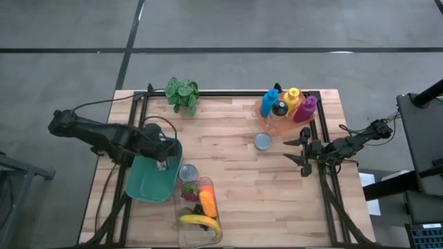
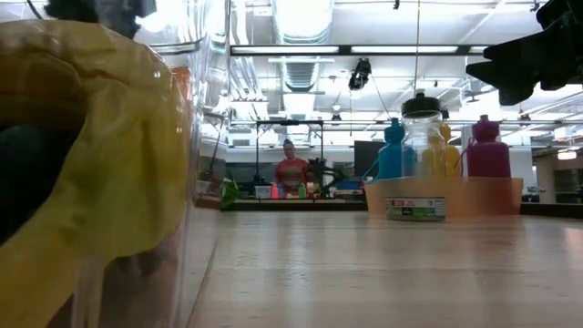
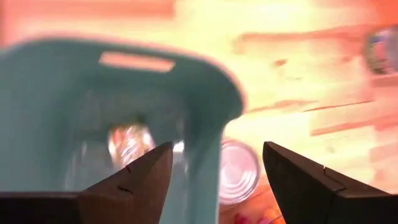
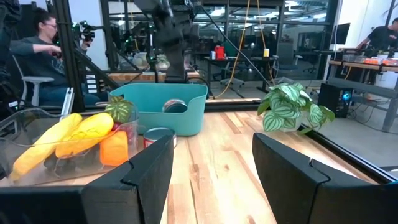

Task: Pick & Place Food Item
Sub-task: Put the red tuna can into the blue bin

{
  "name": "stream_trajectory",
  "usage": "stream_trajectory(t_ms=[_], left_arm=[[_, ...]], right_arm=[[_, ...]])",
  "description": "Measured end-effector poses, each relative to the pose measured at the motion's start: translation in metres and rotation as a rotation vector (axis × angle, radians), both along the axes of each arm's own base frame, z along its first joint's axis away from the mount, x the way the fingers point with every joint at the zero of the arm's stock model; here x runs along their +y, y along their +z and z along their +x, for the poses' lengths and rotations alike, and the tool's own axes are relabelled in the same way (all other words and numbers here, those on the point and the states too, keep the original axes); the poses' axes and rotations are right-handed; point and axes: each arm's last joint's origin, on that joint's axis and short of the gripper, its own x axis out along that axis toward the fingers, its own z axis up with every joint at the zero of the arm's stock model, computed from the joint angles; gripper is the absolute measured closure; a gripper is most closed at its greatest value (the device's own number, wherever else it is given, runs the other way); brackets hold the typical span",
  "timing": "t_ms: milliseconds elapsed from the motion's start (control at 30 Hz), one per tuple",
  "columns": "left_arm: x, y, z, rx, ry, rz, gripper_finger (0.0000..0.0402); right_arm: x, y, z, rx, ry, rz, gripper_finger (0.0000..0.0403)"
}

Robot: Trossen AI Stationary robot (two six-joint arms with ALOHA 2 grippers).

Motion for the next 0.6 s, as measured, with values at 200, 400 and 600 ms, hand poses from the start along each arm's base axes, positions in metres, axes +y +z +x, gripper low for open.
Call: stream_trajectory(t_ms=[200,400,600], left_arm=[[0.002,0.017,0.003,-0.032,-0.114,0.148,0.0145],[0.005,0.026,0.006,-0.032,-0.202,0.272,0.0145],[0.009,0.037,0.007,-0.004,-0.301,0.412,0.0145]], right_arm=[[0.0,0.0,0.0,0.0,0.0,0.0,0.0186],[0.0,0.0,0.0,0.0,0.0,0.0,0.0186],[0.0,0.0,0.0,0.0,0.0,0.0,0.0186]])
